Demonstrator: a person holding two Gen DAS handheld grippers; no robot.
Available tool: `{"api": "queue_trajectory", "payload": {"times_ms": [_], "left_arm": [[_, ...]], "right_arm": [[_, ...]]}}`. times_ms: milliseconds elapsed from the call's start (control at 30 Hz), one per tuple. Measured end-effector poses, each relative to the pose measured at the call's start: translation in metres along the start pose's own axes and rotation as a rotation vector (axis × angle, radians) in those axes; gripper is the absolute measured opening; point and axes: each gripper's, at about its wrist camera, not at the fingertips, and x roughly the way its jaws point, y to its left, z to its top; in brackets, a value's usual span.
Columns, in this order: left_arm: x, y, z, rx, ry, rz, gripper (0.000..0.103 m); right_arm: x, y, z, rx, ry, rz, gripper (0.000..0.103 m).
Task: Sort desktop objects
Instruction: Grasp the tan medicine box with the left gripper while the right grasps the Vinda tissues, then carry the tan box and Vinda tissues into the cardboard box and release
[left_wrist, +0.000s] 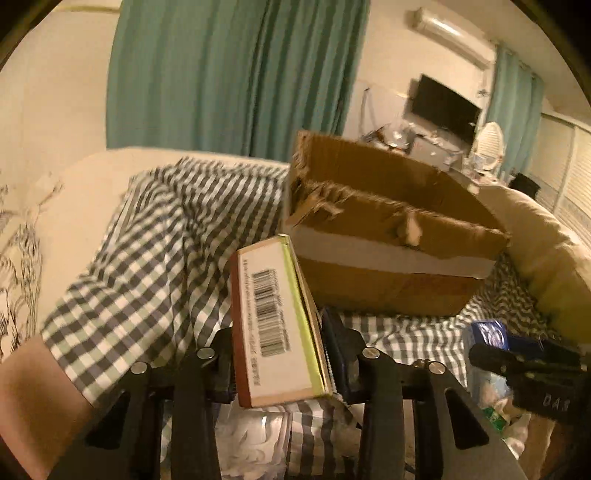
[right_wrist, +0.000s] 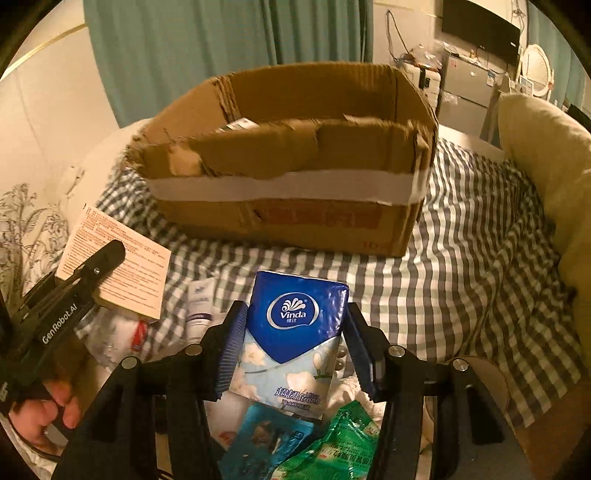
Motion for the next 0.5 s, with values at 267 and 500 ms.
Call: {"api": "queue_trajectory", "payload": {"times_ms": [267,500], "left_arm": [[-0.028,-0.013,0.008,0.063,-0.085,-0.055,0.033],[-0.045,-0.030,0.017,0.111,-0.113,-0.096,0.032]], "right_arm": [[-0.030,0.008,0.006,-0.031,-0.058,0.053,0.052],[-0.048,0.000,0.011,-0.015,-0.099,0.100,0.052]]}}
